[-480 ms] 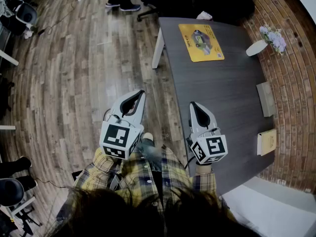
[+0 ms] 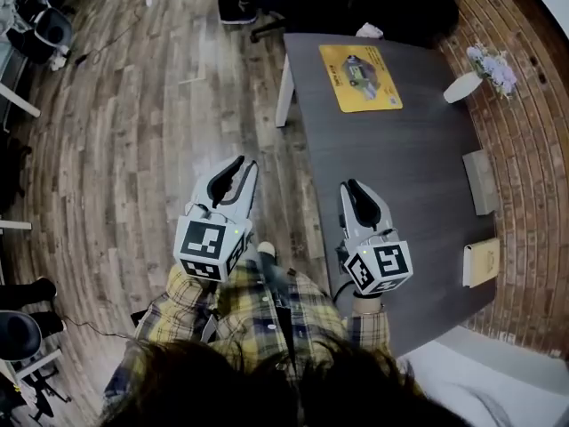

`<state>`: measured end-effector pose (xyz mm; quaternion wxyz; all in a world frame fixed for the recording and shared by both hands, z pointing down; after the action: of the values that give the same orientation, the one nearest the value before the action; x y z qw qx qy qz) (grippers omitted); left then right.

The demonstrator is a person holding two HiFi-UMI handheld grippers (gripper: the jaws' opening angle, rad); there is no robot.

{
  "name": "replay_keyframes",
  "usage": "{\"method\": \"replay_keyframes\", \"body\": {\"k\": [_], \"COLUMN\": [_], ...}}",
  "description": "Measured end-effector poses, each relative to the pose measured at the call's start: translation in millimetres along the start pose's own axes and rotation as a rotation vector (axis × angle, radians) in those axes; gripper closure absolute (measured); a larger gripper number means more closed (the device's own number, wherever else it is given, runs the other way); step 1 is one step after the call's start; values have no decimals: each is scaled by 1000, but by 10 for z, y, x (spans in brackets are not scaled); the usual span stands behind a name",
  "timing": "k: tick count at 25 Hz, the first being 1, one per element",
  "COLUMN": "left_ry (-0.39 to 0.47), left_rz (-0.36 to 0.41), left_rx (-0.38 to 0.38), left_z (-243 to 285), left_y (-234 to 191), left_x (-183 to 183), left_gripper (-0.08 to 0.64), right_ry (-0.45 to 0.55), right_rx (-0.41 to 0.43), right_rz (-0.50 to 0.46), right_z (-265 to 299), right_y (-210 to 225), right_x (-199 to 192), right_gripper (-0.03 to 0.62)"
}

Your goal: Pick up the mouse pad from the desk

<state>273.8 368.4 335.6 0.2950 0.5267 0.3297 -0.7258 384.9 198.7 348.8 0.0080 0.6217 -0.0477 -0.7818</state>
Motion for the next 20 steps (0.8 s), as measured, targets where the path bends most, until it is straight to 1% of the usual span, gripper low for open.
{"method": "replay_keyframes", "body": {"k": [3,6,8,10,15,20], "left_ry": [-3,-10,-18,-25,-28,-30], "left_rz": [-22,-28,-25,-19,-17,-10], "left_rx": [24,50,63,65,50,31], "left_z": [21,50,81,137,388,788], "left_y": [-102,-210,-252,-285,-486,-844], "left_x": [-28,-33,-55,-78,-40,96], "left_gripper": [429,357,332,317,287,255], "right_ry": [-1,-12,-20,-26,-34,-31], "right_rx": [9,27,41,48,37,1], "right_rz": [19,36,46,48,58,61], "right_z": [23,114,200,294,581,1002], "right_y": [32,43,51,65,144,305], "right_x": [-7,-33,-51,-60,-42,73], "right_gripper": [475,423,379,350,313,298]}}
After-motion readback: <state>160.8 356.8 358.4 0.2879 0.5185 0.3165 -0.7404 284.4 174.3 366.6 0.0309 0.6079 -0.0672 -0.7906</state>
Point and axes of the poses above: the fingertips, and each gripper's own axes: z forward along the fingers, y to its right, x out of its top, the point moved 2 cm from there along -z, backward along the fingers, and after that the axes turned 2 degrees about -z, right-handed, at the moved point
